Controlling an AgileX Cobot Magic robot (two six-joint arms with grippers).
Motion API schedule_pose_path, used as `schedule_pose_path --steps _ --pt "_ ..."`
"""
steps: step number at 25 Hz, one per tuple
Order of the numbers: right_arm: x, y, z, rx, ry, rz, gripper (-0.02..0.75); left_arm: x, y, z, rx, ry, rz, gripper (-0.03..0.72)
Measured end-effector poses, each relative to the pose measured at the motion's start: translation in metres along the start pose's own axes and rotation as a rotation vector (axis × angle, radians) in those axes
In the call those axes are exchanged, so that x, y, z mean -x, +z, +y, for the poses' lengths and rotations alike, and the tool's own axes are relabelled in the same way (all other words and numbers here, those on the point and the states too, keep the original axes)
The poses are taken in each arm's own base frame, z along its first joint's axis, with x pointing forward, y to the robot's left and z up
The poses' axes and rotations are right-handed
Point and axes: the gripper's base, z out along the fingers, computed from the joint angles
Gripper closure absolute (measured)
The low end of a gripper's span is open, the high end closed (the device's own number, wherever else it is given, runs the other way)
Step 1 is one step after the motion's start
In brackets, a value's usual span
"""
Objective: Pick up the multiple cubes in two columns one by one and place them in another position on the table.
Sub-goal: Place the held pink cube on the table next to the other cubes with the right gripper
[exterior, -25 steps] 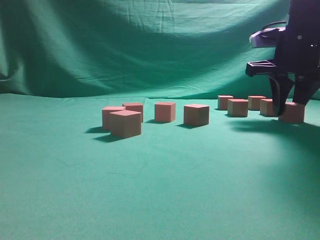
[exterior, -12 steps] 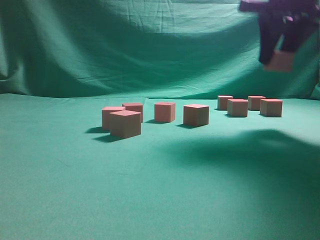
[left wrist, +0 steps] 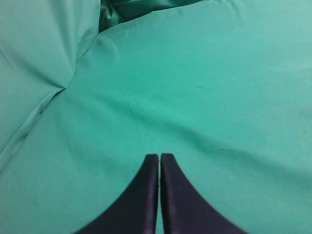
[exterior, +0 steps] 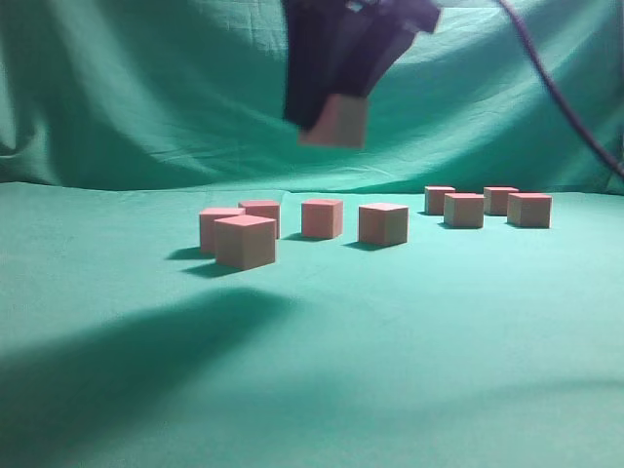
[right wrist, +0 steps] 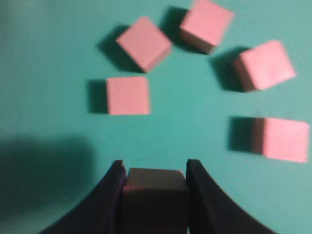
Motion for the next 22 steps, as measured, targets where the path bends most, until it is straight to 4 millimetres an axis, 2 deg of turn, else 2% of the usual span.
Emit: schedule_pose_path --steps 3,9,15,22 --pt "0.002 0.02 0.012 0.018 -0.036 0.031 0.475 0.0 0.0 0.0 0.0 0.0 0.0 0.688" --pt "0.0 0.051 0.013 0.031 -0.087 0.083 0.475 0.0 0.0 0.0 0.0 0.0 0.0 0.688" --pt "0.001 0.066 0.011 0.027 -0.1 0.083 0.475 0.0 0.0 0.0 0.0 0.0 0.0 0.688" --pt "0.004 0.069 0.009 0.009 -0.134 0.044 0.475 0.0 0.0 0.0 0.0 0.0 0.0 0.688"
